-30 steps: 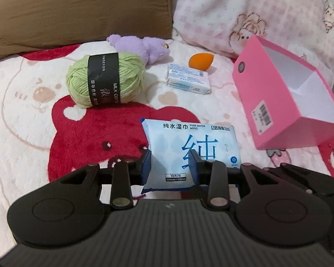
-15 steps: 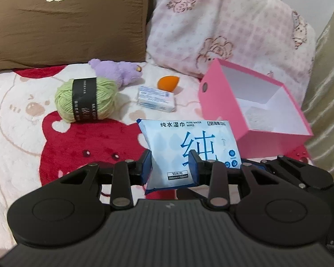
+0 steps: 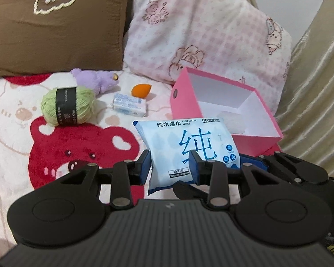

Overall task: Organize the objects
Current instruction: 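Lift the wet-wipes pack with the left tool and carry it over the pink box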

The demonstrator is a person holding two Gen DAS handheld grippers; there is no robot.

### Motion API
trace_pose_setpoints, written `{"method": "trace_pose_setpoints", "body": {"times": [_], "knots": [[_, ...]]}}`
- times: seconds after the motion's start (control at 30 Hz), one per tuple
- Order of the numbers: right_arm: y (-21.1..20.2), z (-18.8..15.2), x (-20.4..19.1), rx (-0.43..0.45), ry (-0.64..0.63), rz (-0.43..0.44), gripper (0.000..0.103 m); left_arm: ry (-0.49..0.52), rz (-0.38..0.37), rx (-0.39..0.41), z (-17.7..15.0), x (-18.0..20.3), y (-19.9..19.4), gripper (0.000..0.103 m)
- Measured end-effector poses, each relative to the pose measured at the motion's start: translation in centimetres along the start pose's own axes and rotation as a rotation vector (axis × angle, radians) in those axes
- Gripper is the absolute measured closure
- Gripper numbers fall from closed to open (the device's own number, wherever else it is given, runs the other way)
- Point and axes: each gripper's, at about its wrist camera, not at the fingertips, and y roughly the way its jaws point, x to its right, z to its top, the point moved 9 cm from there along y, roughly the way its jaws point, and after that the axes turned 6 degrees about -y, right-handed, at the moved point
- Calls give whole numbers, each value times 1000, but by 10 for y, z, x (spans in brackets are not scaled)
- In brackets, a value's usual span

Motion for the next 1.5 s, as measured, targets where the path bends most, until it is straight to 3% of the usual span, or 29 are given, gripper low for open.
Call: {"method": "trace_pose_setpoints", "body": {"times": [0.37,0.87,1.23,1.37,1.5], "knots": [[-31,9,20,35,-10,-45,19,15,-12,1,11,40,-10,69],[-56,5,65,32,27,-67,19,145,23,-29,25,110,1,69],[-45,17,133,22,65,-40,26,164,-16,-96,56,146,54,69],[-29,23,161,-13,104,35,33,172,53,-131,64,151,80,69],[-7,22,182,-56,127,93,34,176,106,-186,68,155,114,69]]}}
